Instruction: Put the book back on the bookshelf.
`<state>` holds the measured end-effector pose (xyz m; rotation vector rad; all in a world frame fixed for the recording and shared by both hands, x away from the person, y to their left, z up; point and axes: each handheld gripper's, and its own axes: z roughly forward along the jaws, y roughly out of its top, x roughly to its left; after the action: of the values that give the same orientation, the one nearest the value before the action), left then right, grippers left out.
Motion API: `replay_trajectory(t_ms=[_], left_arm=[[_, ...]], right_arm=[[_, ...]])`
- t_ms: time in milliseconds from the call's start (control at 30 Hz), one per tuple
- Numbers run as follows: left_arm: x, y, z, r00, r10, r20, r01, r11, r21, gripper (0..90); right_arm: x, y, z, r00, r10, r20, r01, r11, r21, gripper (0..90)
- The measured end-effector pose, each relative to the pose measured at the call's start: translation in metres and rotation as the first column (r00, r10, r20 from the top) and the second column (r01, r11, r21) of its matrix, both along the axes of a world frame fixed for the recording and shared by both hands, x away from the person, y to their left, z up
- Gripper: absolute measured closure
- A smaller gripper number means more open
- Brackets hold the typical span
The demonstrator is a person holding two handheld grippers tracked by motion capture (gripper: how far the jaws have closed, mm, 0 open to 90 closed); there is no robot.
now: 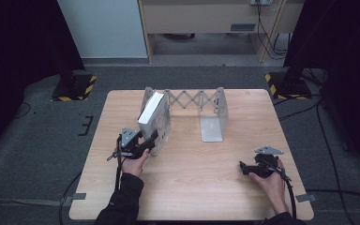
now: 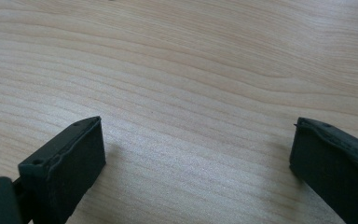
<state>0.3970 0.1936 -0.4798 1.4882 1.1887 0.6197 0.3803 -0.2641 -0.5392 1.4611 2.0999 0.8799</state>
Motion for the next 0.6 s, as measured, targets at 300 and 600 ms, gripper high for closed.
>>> replay_trajectory(t_ms=[300, 600], left_arm=[[-0.002, -0.006, 0.0, 0.9991, 0.029, 0.032, -0.032, 0.9947, 0.098, 49.7], [0.004, -0.016, -0.001, 0.9952, 0.074, 0.064, -0.082, 0.9884, 0.128, 51.6]], right_arm=[[0.0, 0.0, 0.0, 1.0, 0.0, 0.0, 0.0, 1.0, 0.0, 3.6], [0.0, 0.0, 0.0, 1.0, -0.001, -0.001, 0.001, 1.0, 0.001, 3.3]])
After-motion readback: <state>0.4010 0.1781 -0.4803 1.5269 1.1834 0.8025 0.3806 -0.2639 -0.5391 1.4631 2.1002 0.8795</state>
